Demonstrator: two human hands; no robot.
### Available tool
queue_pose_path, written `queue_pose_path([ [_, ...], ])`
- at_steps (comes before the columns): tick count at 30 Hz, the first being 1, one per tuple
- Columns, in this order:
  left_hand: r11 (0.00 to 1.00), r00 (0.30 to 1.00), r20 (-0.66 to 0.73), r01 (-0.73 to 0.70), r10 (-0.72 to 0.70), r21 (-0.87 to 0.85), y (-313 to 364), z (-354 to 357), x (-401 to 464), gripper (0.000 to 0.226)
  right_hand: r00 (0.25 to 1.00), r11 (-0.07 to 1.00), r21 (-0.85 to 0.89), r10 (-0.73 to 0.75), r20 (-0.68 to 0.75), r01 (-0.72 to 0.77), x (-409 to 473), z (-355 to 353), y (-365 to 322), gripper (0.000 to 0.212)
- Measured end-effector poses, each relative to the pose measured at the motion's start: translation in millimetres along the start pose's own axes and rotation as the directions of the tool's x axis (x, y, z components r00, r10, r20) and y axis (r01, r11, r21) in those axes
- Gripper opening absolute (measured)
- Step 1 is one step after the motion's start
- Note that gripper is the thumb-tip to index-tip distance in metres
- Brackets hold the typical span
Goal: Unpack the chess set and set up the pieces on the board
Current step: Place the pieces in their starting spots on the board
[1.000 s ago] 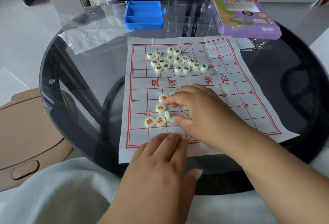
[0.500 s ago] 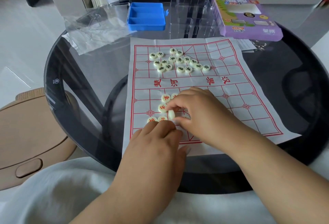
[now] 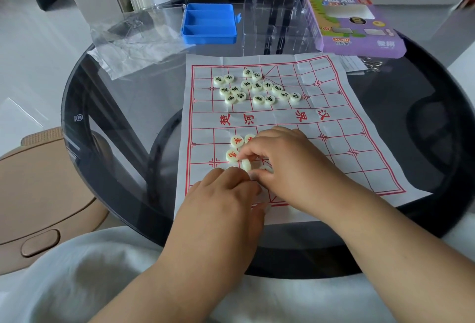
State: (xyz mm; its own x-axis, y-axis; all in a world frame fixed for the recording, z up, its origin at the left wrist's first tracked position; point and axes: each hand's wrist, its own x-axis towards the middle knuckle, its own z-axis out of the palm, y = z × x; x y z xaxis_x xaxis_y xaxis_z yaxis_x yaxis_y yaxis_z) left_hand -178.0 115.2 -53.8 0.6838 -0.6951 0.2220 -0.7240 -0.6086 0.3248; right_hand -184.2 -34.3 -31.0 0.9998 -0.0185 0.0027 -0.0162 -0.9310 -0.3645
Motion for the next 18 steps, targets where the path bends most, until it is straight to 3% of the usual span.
queue_pose_path([
  [18, 0.998, 0.999, 0.001, 0.053, -0.053, -0.018, 0.5, -0.6, 2.2, 0.02, 0.998, 0.995, 0.099, 0.027, -0.06, -0.021, -3.1, -2.7, 1.7, 0.027],
])
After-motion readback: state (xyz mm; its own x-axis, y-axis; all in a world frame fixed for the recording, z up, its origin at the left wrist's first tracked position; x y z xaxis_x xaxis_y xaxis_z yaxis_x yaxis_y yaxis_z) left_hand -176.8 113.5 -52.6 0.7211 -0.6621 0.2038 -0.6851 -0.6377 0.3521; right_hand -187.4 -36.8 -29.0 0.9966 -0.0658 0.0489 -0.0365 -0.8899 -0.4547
